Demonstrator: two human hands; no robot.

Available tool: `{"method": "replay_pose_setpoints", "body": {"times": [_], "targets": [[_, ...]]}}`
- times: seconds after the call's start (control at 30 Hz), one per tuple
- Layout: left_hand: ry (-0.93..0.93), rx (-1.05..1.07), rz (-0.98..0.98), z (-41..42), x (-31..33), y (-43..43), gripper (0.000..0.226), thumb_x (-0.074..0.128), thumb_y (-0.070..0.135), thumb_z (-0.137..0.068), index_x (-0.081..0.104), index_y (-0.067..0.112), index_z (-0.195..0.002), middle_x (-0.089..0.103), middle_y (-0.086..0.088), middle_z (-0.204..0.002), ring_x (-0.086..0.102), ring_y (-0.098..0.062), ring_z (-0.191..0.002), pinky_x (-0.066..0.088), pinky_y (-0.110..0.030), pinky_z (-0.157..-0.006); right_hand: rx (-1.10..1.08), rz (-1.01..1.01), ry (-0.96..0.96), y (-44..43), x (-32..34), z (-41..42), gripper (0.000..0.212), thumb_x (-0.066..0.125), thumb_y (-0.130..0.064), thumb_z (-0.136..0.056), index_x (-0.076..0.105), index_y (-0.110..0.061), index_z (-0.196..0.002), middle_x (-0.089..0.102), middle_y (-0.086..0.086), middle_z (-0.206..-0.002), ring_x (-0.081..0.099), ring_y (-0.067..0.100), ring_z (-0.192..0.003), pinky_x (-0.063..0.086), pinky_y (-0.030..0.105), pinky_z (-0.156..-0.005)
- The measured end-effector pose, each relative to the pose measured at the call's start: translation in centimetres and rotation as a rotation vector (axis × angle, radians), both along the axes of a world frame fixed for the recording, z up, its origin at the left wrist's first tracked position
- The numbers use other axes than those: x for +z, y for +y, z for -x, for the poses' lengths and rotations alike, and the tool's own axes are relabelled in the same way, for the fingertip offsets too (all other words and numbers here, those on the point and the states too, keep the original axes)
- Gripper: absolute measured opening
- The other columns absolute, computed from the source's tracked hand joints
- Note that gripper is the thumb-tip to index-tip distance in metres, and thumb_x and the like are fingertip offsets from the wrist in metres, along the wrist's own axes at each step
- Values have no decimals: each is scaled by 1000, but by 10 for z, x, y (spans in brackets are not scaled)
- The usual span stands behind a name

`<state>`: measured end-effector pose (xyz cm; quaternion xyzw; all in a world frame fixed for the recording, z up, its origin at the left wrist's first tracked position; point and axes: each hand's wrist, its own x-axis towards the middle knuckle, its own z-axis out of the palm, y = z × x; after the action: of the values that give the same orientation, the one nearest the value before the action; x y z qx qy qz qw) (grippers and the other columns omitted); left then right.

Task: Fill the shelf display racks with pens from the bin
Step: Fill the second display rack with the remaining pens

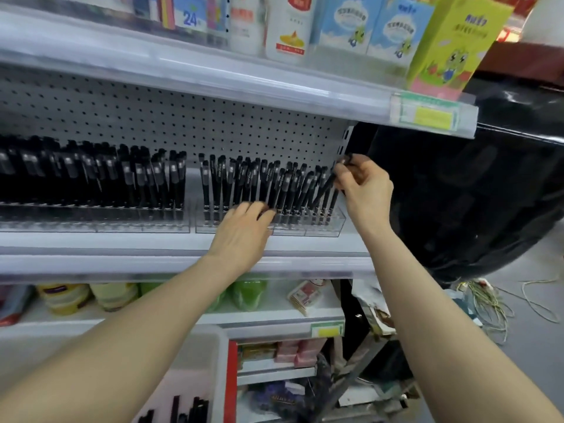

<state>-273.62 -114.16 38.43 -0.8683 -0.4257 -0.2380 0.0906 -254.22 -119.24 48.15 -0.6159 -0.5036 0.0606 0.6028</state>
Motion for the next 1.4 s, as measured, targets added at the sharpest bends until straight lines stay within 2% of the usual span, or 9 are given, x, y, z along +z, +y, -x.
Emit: {"method": "replay_pose_setpoints", "body": {"times": [0.13, 0.23, 0.53, 0.73, 0.9, 1.1, 1.2, 1.3, 1.4], "targets": [[-41, -9, -10, 0, -5, -2, 47, 56, 23, -96, 47, 15, -141, 50, -3, -133, 46, -26, -117, 36, -40, -105, 10, 74, -58, 25, -9, 3, 22, 66, -27, -90, 70, -18, -110, 74, -5, -92, 71, 13, -85, 57, 42, -86], [-58, -12, -14, 0, -7, -2, 47, 59, 20, -93, 49, 14, -139, 51, -4, -131, 46, -27, -115, 38, -42, -105, 14, 152, -119, 33, -25, 8, 22, 66, -21, -92, 70, -11, -111, 74, 6, -96, 70, 24, -89, 56, 46, -88], [-58, -7, -50, 0, -12, -1, 51, 66, 18, -88, 51, 11, -136, 53, -6, -127, 48, -28, -111, 41, -44, -103, -52, 213, -170, 42, -41, 12, 22, 63, -23, -95, 70, -3, -100, 71, 17, -84, 68, 36, -79, 54, 48, -78], [7, -65, -15, 6, -8, 0, 56, 56, 15, -95, 36, 14, -148, 43, -5, -142, 39, -26, -127, 32, -40, -112, -73, 243, -113, 33, -41, 16, 22, 64, -25, -94, 71, -4, -98, 72, 14, -83, 67, 34, -84, 54, 47, -84], [9, -145, 13, 34, -7, -7, 58, 53, 11, -97, 32, 19, -151, 33, -2, -155, 26, -22, -143, 19, -34, -118, -122, 241, -124, 13, -50, 27, 29, 65, -24, -92, 68, -7, -115, 73, 5, -96, 65, 21, -94, 51, 38, -90], [-168, -136, 21, 91, -24, -46, 40, 60, 13, -94, 56, 19, -134, 54, 0, -134, 46, -21, -127, 48, -40, -99, -127, 196, -120, -27, -75, 75, 24, 61, -24, -94, 66, -11, -114, 62, -9, -90, 58, 7, -86, 43, 20, -80], [-212, -144, -8, 130, -41, -64, 32, 60, 13, -93, 64, 15, -125, 61, -4, -122, 53, -23, -114, 49, -38, -93, -77, 218, -110, -46, -100, 115, 20, 62, -22, -94, 69, -14, -111, 66, -8, -90, 60, 7, -86, 47, 21, -83], [-230, -97, 20, 171, -65, -81, 34, 48, 24, -96, 65, 14, -123, 62, -5, -118, 56, -27, -107, 50, -38, -88, -2, 243, -185, -68, -126, 160, 14, 63, -18, -92, 71, -14, -103, 69, -7, -89, 61, 6, -82, 45, 11, -77], [-223, -21, 73, 208, -93, -94, 42, 42, 33, -94, 66, 14, -121, 64, -7, -116, 58, -29, -104, 51, -38, -84, 81, 266, -226, -89, -148, 202, 11, 62, -14, -91, 71, -15, -97, 71, -4, -87, 63, 10, -80, 46, 20, -73]]}}
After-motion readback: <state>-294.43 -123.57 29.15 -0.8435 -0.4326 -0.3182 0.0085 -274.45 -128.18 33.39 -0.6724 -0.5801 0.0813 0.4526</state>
